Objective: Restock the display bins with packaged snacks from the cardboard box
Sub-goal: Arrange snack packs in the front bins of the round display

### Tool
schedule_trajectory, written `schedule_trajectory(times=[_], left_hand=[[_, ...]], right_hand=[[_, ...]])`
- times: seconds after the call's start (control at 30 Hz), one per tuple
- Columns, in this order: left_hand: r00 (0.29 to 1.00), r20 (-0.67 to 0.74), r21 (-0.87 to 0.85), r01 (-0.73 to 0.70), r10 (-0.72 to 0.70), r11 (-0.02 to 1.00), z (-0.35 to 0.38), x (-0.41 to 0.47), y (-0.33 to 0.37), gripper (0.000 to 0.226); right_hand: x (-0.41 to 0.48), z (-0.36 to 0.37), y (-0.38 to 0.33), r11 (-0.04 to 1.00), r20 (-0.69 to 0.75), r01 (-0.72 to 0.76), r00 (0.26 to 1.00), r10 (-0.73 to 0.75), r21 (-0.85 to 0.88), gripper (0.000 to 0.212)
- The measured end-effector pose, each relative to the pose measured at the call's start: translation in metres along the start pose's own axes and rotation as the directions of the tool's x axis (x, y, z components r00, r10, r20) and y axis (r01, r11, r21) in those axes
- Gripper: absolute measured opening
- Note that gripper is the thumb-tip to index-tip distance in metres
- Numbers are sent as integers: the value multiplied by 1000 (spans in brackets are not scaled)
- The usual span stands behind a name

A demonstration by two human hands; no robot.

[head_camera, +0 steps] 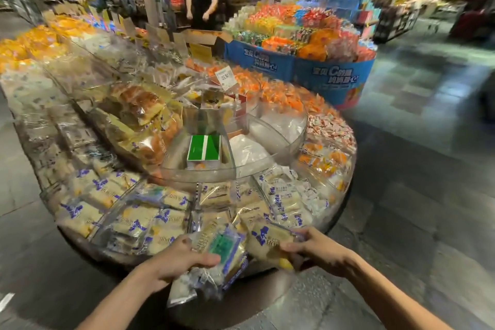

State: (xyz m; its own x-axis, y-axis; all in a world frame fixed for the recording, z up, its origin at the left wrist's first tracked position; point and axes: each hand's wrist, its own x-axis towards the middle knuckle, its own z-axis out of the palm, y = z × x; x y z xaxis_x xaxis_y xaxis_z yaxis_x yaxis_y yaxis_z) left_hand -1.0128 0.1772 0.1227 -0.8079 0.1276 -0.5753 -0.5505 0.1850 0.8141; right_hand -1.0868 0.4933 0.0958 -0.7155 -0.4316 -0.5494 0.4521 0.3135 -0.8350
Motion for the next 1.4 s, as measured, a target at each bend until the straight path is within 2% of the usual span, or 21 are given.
schedule_trajectory(times=[0.1,0.17,0.3,0.37,0.4,0.43,0.53,0.63,0.7,0.77,0.83,0.9,1.0,1.1,1.2,1.27,1.33,1.37,1.4], left_hand=[[997,37,-23,-62,63,998,6,20,26,111],[997,-19,-33,-78,77,996,10,38,40,104],[993,-106,-84,-64,55,994,3,66,51,90],[986,-168,-137,-41,18,990,-4,64,51,104],[980,-200,-168,-29,-6,985,-8,61,46,103],[971,-239,-202,-33,-16,979,-15,60,39,103],[948,-314,-270,-39,-50,962,-35,46,20,133],[920,-386,-334,-67,-71,940,-66,27,0,124],[907,-406,-367,-51,-111,929,-93,19,-17,130],[902,-407,-364,-12,-147,931,-124,16,-38,127],[911,-375,-363,25,-171,931,-152,9,-45,111],[924,-351,-344,23,-151,939,-181,2,-45,92],[942,-312,-341,13,-127,940,-224,4,-43,87],[952,-283,-337,14,-116,941,-254,8,-40,107],[969,-232,-308,12,-87,951,-270,14,-32,104],[977,-199,-301,12,-75,953,-278,21,-30,99],[985,-152,-291,29,-76,956,-285,25,-28,112],[986,-148,-270,38,-81,962,-287,26,-26,123],[984,-156,-259,45,-88,965,-291,29,-27,128]], right_hand=[[21,-13,-9,998,-31,7,999,-5,55,32],[40,-22,-16,998,-32,13,999,-11,62,35],[84,-41,-36,999,84,42,995,-44,19,33],[110,-42,-47,999,108,53,993,-53,2,44],[123,-40,-52,999,119,51,992,-50,-3,46],[136,-36,-57,999,141,44,989,-42,-11,42],[171,-13,-71,994,279,49,960,-20,-96,24],[195,21,-86,993,337,35,941,6,-114,30],[208,45,-93,990,346,39,938,10,-133,31],[217,66,-101,988,322,44,947,7,-148,42],[228,84,-103,985,314,31,949,24,-170,50],[234,102,-102,988,297,5,954,41,-153,51],[244,127,-96,997,207,-47,976,61,-69,51],[251,153,-101,990,20,0,1000,3,-138,22],[270,173,-102,984,-146,32,988,-58,-174,11],[282,179,-106,994,-184,38,981,-57,-104,9],[292,185,-109,1000,-204,4,979,-7,-11,9],[298,187,-110,997,-230,-13,973,-4,-70,12],[303,190,-109,971,-268,-37,963,-28,-234,15]])
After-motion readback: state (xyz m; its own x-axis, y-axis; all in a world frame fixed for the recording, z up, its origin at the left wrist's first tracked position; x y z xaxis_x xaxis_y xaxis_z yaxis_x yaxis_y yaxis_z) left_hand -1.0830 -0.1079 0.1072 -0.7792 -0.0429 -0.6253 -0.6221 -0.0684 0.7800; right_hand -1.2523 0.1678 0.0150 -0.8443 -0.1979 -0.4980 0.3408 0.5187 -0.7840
